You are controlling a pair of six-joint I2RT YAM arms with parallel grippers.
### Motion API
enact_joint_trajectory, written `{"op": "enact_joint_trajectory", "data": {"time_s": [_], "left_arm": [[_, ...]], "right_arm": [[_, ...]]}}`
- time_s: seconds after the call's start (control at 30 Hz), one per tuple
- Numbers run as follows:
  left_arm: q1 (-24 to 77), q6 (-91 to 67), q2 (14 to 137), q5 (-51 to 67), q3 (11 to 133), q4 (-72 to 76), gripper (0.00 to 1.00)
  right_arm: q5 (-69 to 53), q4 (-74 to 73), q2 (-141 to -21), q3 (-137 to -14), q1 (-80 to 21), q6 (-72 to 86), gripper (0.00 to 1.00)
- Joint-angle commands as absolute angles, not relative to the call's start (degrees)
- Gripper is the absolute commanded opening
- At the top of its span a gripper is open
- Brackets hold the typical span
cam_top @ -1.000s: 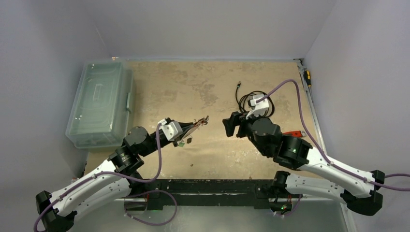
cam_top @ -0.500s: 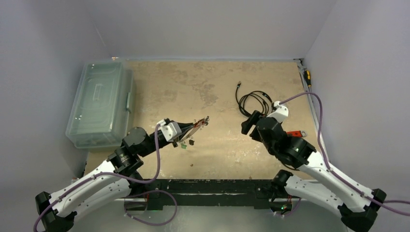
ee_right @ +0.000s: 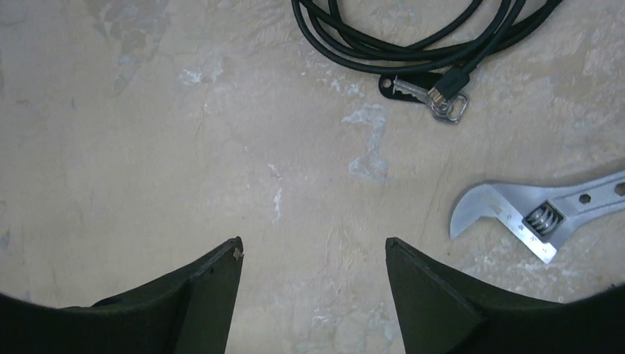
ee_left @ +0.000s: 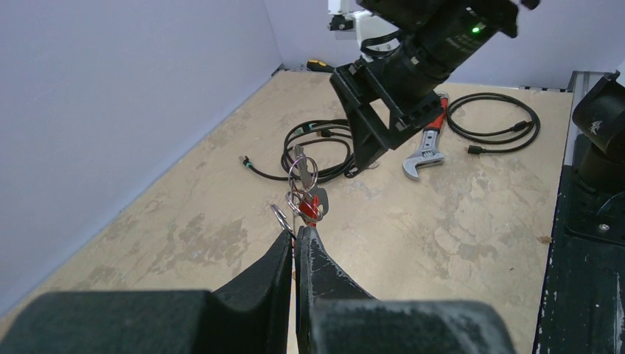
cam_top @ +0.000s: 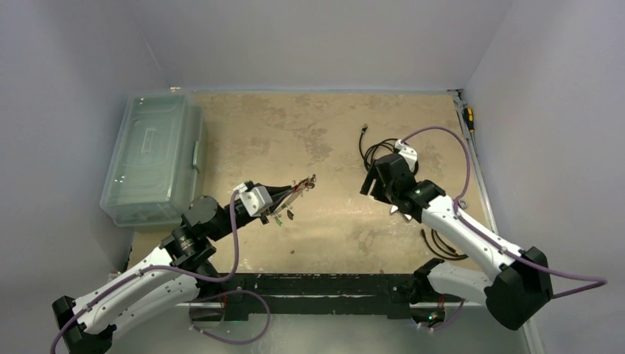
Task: Put the keys on the keyring
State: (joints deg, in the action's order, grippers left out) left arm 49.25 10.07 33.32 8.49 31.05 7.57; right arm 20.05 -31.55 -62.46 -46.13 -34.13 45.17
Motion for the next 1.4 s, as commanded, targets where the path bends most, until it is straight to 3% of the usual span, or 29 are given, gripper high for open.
{"op": "enact_joint_trajectory", "data": {"time_s": [0.0, 0.5, 0.93, 1.1, 1.37], "left_arm": [[49.2, 9.7, 32.7, 8.0, 33.1, 10.1, 0.0], [49.2, 9.6, 33.8, 8.1, 33.1, 10.0, 0.0], [49.2, 9.8, 35.1, 8.1, 33.2, 10.0, 0.0], [49.2, 10.0, 35.1, 7.7, 33.1, 9.8, 0.0], [49.2, 9.7, 35.4, 8.5, 33.2, 10.1, 0.0]], "right_arm": [[14.9, -22.1, -68.6, -48.4, -29.2, 40.1, 0.73], [3.6, -12.8, -96.9, -60.9, -17.5, 32.2, 0.63], [4.0, -12.8, -106.3, -69.4, -7.9, 28.5, 0.63], [3.9, -15.2, -103.5, -72.3, -6.9, 25.8, 0.62], [5.9, -16.9, -88.5, -62.0, -7.1, 24.0, 0.59]]}}
